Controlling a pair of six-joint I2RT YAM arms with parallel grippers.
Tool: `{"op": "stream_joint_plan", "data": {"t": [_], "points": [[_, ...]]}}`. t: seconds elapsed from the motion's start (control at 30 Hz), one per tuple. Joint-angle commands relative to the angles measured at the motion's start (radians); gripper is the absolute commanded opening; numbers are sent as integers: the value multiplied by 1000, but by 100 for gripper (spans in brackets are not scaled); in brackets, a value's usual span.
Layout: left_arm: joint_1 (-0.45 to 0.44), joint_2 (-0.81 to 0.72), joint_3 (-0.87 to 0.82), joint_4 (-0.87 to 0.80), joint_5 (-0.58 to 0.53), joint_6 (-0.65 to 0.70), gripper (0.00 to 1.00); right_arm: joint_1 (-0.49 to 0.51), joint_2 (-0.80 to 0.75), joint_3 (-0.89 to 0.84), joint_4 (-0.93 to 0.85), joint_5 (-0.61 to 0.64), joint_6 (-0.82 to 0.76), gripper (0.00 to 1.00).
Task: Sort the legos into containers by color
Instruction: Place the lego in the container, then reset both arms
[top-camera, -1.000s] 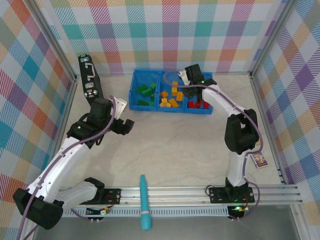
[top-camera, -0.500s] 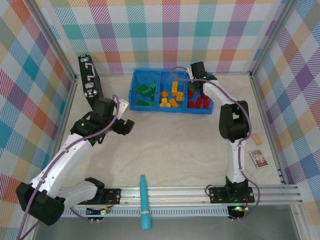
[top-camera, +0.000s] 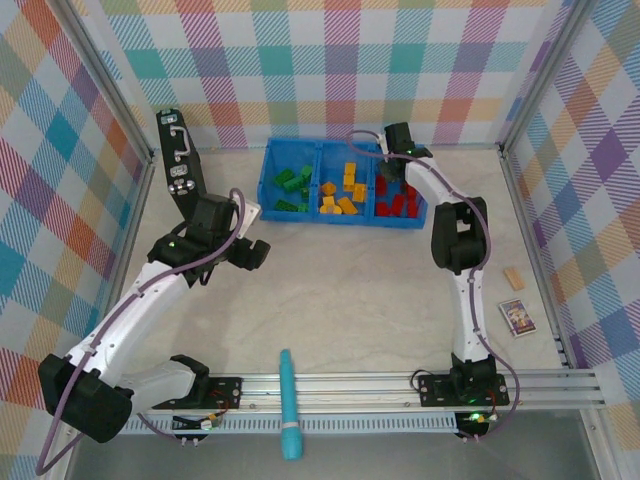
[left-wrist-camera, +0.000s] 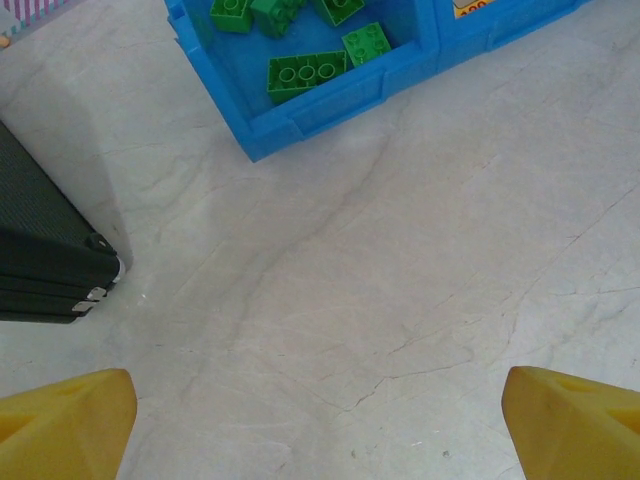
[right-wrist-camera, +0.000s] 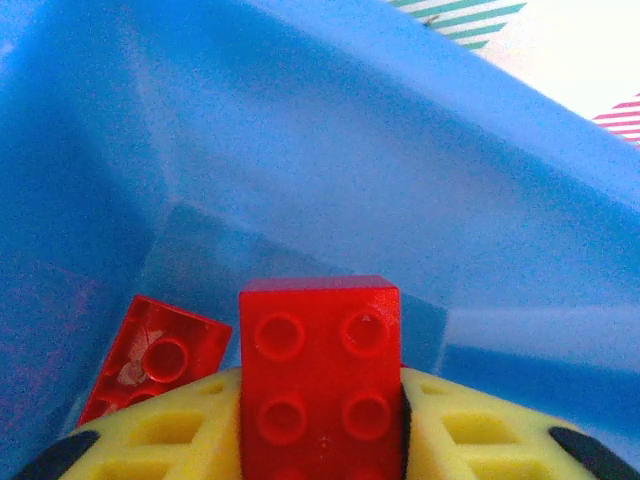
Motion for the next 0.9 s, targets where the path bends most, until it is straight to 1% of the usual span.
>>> {"op": "stream_joint_plan", "data": {"t": [0.0,0.1,0.17,0.27,0.33,0.47,0.53,0.6,0.63,0.67,0.77,0.87], "points": [[6,9,35,-5,-28,6,94,-2,-3,33,-23,-39,21,46],[14,9,-4,57,-110,-8,95,-2,-38,-5,-4,-53,30,55],[29,3,-48,130,-151,-29,95,-2,-62,-31,12,-63,34,57],[46,0,-107,243,-171,-70,95,-2,-101,-49,10,-85,44,58],[54,-1,-151,337,-215,-89,96,-1,-134,-75,20,-103,40,61],[105,-9,-253,521,-282,-155,96,5,-218,-142,37,-149,28,70],[130,-16,-301,596,-280,-176,96,6,-264,-185,59,-171,31,77],[139,-19,-360,682,-319,-196,96,7,-329,-256,111,-197,45,82],[141,-17,-393,726,-342,-212,96,8,-356,-290,138,-210,51,87],[141,-16,-433,786,-358,-226,97,8,-385,-326,163,-220,55,99],[153,6,-566,1008,-350,-232,99,10,-449,-396,186,-230,63,99],[164,55,-658,1191,-369,-215,100,11,-515,-461,185,-230,78,99]]}}
